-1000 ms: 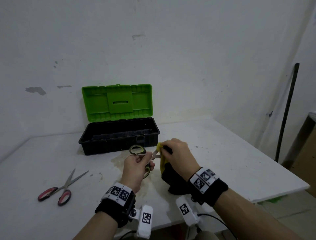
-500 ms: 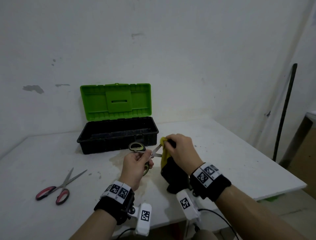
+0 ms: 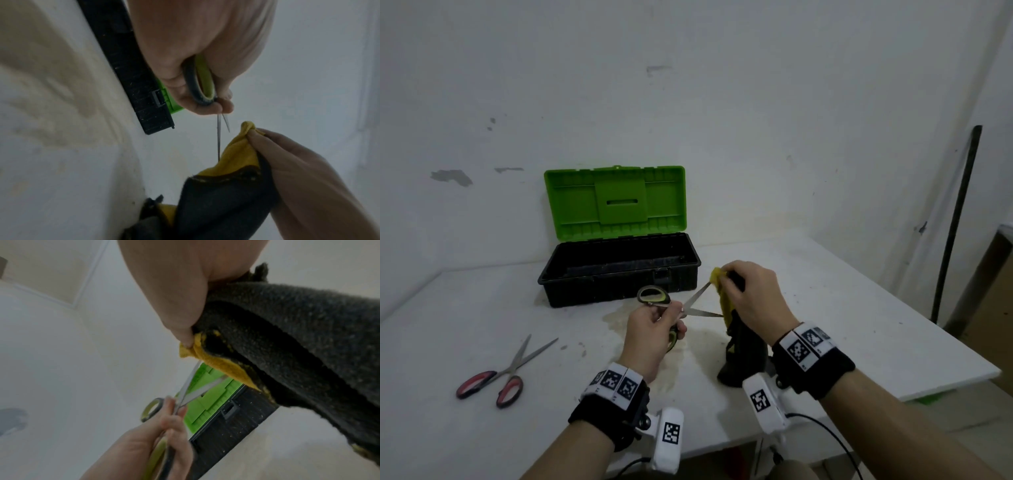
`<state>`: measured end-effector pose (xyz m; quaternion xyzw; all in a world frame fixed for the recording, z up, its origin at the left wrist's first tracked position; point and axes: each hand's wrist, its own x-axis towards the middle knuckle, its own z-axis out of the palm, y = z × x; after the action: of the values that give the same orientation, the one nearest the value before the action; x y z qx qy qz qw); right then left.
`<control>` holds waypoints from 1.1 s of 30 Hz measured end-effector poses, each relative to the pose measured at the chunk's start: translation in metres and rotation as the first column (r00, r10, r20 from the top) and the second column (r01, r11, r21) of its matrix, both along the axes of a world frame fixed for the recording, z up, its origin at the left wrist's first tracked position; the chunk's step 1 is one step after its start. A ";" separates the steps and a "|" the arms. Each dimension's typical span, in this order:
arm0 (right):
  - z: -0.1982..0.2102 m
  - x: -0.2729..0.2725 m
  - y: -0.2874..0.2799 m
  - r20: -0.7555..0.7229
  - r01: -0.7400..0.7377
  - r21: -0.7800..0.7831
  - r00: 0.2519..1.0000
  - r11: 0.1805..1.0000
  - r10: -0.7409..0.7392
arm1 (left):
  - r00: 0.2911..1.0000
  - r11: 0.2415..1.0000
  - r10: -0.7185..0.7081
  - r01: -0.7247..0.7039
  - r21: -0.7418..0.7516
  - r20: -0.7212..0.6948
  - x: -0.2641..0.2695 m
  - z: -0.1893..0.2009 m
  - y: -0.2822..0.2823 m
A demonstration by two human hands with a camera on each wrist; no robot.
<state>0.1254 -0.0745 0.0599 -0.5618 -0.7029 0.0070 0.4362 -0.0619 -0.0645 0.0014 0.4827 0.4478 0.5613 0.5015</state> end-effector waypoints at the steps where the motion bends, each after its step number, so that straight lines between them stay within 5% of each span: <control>1: -0.003 -0.005 -0.003 0.026 -0.067 -0.004 0.997 0.998 0.067 | 0.997 0.999 -0.002 0.006 -0.042 0.076 0.002 0.000 0.001; 5: -0.018 -0.020 -0.008 0.104 -0.179 -0.107 0.976 0.978 0.190 | 0.976 0.991 -0.061 0.085 -0.107 0.207 0.011 0.001 -0.001; 12: -0.006 0.007 0.011 0.004 0.066 -0.049 0.998 0.997 -0.066 | 0.972 0.991 -0.049 0.076 -0.108 0.229 0.010 0.001 -0.006; 16: -0.011 -0.008 -0.003 0.093 -0.075 -0.057 0.992 0.996 0.080 | 0.958 0.990 -0.049 0.085 -0.113 0.284 0.010 0.003 -0.003; 19: -0.018 -0.014 -0.007 0.130 -0.105 -0.106 0.984 0.989 0.119 | 0.965 0.988 -0.077 0.107 -0.110 0.249 0.014 0.004 -0.004; 25: -0.004 0.012 0.009 -0.010 0.099 -0.052 0.995 0.994 -0.100 | 0.975 0.990 -0.073 0.097 -0.104 0.210 0.010 0.000 -0.004; 33: -0.009 -0.021 -0.009 0.172 -0.026 -0.178 0.983 0.984 0.057 | 0.989 0.994 -0.095 0.100 -0.041 0.113 0.012 -0.003 0.001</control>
<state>0.1046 -0.0832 0.0505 -0.5815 -0.7470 0.0278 0.3210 -0.0497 -0.0640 -0.0016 0.4602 0.4081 0.5515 0.5635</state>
